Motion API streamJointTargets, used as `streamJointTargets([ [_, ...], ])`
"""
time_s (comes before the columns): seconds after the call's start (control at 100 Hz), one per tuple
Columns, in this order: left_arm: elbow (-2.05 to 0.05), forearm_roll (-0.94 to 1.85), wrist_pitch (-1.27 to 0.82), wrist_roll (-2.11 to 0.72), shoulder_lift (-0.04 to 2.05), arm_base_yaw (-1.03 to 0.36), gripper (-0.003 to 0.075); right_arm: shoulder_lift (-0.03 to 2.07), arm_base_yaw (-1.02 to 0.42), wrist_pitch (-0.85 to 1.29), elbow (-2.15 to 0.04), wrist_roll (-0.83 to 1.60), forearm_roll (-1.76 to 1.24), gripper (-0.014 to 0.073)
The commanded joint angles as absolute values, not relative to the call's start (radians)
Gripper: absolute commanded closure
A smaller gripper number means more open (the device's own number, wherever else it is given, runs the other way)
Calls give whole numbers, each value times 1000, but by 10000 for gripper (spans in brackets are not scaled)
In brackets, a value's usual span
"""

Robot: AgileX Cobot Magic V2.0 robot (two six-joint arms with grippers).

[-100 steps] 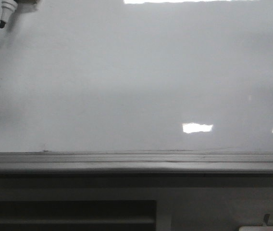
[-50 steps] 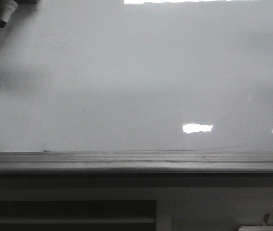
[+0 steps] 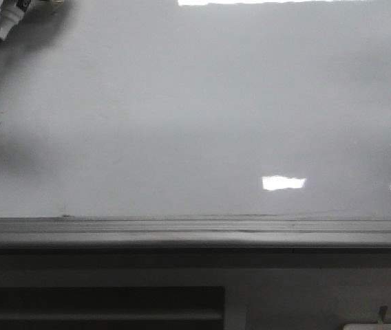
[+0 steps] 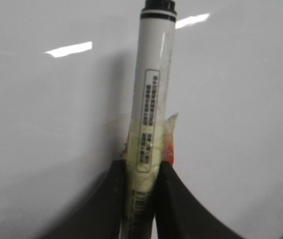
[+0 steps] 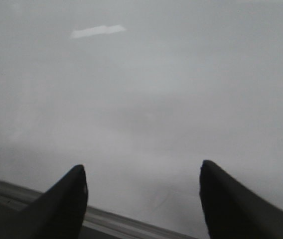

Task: Write number 2 on whiteboard

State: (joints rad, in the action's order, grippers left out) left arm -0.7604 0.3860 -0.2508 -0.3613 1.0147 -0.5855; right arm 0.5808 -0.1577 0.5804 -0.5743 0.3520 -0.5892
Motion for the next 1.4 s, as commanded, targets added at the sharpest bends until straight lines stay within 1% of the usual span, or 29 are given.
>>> streamJointTargets([
  [0.0, -816, 393, -290, -460, 994, -644, 741, 609, -180, 577, -637, 510, -751, 179],
  [0.16, -851, 394, -416, -606, 1005, -781, 741, 733, -224, 753, -742, 725, -923, 179],
  [0.26, -856, 394, -426, -640, 1008, -848, 741, 813, -238, 850, -802, 783, -969, 179],
  [0.37, -856, 397, -430, -649, 1012, -885, 741, 889, -239, 948, -881, 834, -1025, 179],
  [0.54, -856, 401, -436, -651, 1042, -929, 741, 981, -239, 1025, -975, 863, -1088, 179],
  [0.76, -857, 401, -359, -651, 1068, -987, 741, 1086, -239, 1166, -1037, 867, -1114, 179],
  [1.001, -858, 415, -289, -651, 1082, -987, 741, 1143, -310, 1172, -1046, 871, -1115, 179],
  [1.251, -868, 417, -295, -655, 1088, -987, 741, 1179, -356, 1120, -1046, 894, -1115, 182],
  [1.321, -868, 417, -295, -655, 1088, -987, 741, 1187, -360, 1116, -1046, 896, -1115, 214],
  [1.391, -868, 417, -297, -655, 1088, -987, 740, 1192, -365, 1108, -1046, 905, -1115, 277],
])
